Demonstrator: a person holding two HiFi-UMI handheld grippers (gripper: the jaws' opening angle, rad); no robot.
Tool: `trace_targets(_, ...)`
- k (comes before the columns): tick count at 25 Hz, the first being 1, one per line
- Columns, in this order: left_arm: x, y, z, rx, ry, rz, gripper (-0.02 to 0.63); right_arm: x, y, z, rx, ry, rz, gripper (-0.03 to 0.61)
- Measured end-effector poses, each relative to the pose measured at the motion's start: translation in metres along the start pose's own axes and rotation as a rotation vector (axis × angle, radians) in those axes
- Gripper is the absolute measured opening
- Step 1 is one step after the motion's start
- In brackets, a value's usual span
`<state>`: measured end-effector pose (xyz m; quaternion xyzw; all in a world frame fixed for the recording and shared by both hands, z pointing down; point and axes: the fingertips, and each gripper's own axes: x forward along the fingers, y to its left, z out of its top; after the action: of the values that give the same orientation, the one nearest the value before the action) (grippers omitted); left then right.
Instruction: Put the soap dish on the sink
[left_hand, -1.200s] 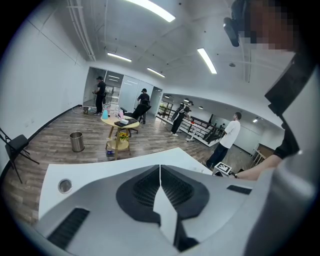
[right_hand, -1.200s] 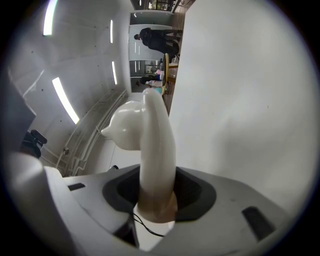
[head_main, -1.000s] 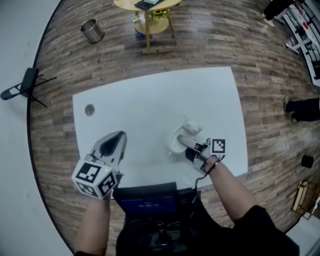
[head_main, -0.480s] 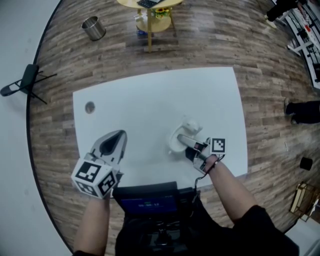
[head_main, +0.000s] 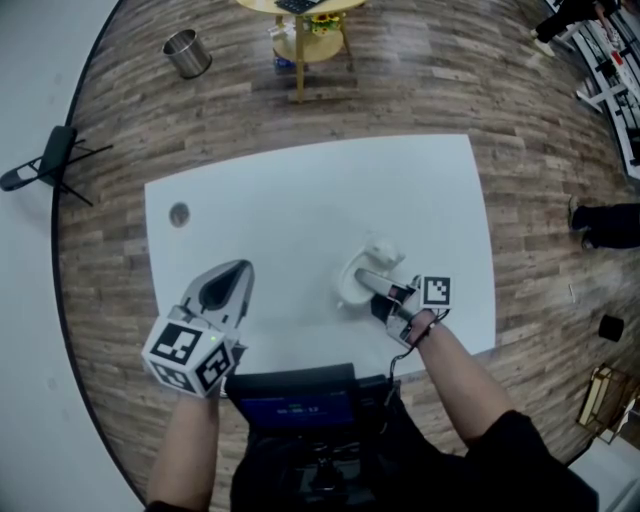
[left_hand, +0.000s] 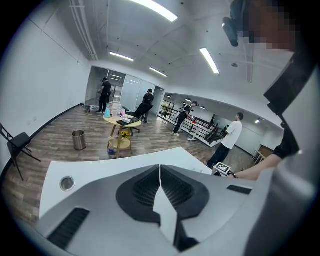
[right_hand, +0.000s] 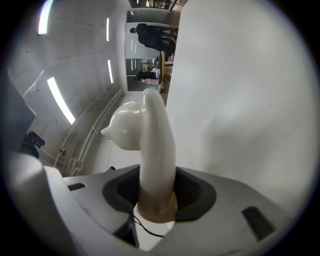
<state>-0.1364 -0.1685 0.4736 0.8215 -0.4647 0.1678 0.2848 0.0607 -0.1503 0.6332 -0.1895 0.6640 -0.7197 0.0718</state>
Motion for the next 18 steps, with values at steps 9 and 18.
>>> trace_targets(9,0.005,0.002,-0.003,-0.007,-0.007,-0.017,0.009,-0.001,-0.004,0.000,0.005,0.000,-0.016,0.163)
trace_targets(18,0.006,0.004,-0.008,-0.013,-0.007,-0.016,0.009,-0.001,-0.010,0.003,0.004,-0.003,-0.034,0.163)
